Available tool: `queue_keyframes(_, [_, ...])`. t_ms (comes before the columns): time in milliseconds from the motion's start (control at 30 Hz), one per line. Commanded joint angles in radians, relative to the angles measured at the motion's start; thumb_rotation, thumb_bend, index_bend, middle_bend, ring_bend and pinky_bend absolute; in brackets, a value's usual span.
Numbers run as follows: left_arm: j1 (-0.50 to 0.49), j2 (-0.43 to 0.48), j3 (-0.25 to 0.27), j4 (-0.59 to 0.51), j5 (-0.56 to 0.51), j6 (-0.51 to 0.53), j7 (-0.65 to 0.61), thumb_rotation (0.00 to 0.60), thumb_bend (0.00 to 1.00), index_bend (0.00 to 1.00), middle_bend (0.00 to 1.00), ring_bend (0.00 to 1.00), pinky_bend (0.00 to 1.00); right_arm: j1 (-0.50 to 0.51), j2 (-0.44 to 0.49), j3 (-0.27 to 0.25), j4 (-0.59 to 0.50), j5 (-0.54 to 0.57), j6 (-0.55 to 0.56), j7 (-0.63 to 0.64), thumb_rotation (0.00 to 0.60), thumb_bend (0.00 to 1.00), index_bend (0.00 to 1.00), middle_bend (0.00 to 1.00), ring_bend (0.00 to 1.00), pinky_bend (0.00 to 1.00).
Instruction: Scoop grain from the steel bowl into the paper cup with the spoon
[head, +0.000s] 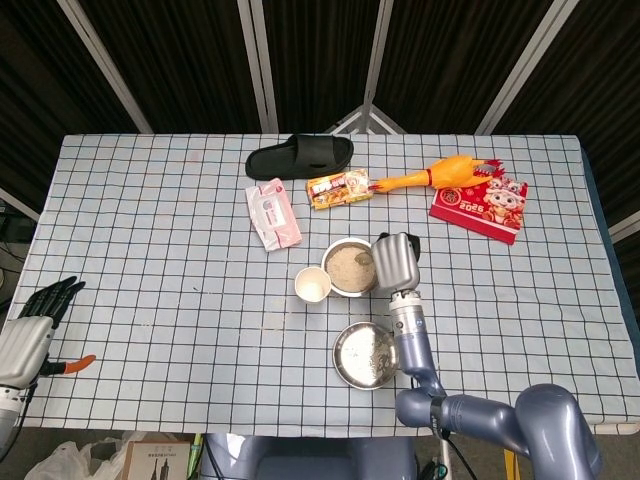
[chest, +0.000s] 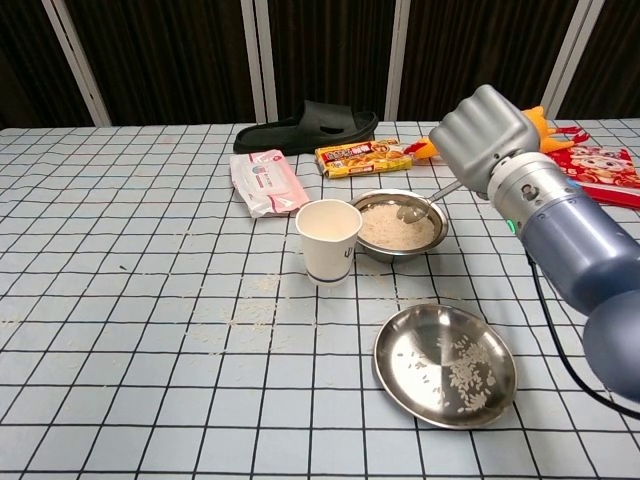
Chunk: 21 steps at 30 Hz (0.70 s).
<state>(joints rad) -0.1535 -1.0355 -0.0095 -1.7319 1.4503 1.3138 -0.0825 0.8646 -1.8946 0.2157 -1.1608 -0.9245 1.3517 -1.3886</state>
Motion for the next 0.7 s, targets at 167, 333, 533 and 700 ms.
queue_keyframes(167, [-0.001,0.001,0.001,-0.001,0.002,0.0,-0.004,0.6,0.0,0.0,0.0,0.0,0.0,0.003,-0.011,-0.032,0.014,-0.046,0.005,-0.017,0.6,0.65,0.69,0.9,0.98,1.0])
queue_keyframes(333, [-0.001,0.003,0.003,-0.001,0.005,-0.001,-0.01,0.6,0.0,0.0,0.0,0.0,0.0,0.009,-0.014,-0.048,0.029,-0.073,0.007,-0.043,0.6,0.66,0.69,0.9,0.98,1.0])
queue_keyframes(533, [-0.001,0.007,0.007,-0.001,0.01,-0.002,-0.015,0.6,0.0,0.0,0.0,0.0,0.0,0.002,-0.028,-0.061,0.041,-0.079,-0.003,-0.064,0.6,0.66,0.69,0.9,0.98,1.0])
queue_keyframes(700, [-0.003,0.011,0.007,-0.004,0.004,-0.009,-0.023,0.6,0.0,0.0,0.0,0.0,0.0,-0.007,-0.043,-0.06,0.04,-0.073,-0.025,-0.045,0.6,0.66,0.7,0.9,0.98,1.0])
